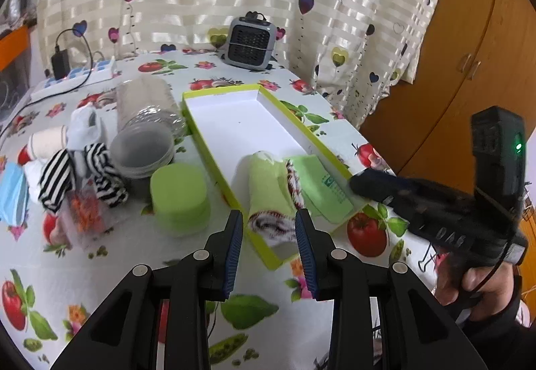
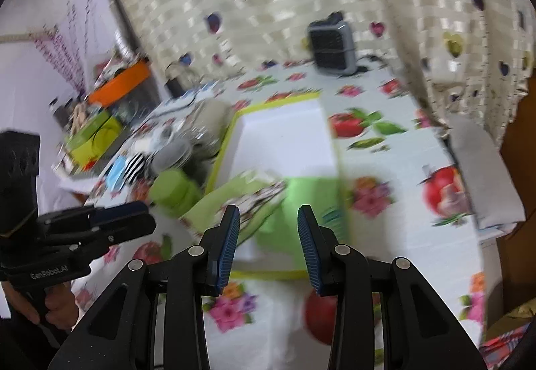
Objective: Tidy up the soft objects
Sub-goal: 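Carry both cloths into the white box and lower them inside, then open both tools to release the cloths in the box and withdraw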
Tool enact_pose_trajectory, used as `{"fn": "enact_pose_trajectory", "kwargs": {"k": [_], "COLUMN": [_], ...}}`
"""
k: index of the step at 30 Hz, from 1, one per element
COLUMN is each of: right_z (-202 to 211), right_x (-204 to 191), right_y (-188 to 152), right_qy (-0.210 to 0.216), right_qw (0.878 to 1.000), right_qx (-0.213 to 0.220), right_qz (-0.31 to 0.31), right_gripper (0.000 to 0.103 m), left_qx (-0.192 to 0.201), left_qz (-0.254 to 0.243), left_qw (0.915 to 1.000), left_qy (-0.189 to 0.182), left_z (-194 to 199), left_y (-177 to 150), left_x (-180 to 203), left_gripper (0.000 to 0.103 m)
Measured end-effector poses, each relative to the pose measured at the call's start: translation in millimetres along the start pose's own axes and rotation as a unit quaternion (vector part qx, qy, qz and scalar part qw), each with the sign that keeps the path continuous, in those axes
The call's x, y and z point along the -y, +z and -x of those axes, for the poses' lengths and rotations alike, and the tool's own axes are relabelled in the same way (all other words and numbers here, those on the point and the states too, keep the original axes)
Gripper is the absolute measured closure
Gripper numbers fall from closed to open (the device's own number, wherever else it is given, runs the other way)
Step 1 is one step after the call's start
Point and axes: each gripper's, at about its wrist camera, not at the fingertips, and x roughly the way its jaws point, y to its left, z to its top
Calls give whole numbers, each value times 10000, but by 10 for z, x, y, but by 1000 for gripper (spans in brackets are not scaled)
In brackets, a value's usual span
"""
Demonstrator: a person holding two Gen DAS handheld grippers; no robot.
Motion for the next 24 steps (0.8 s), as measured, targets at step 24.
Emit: {"fn": "enact_pose_trajectory", "kwargs": {"k": [24], "right_z": [-121], "right_x": [-231], "right_y": [-16], "right_qy": [-460], "right_qw": [9977], "right_qx": [-252], "right_qz": [425], "right_gripper": [66], "left_qx": [39], "left_qz": [366], "left_qw": [9985], "left_qy": [396], "left_z": [156], "left_y": [-170], "left_x": [-281], "left_gripper": [72]}}
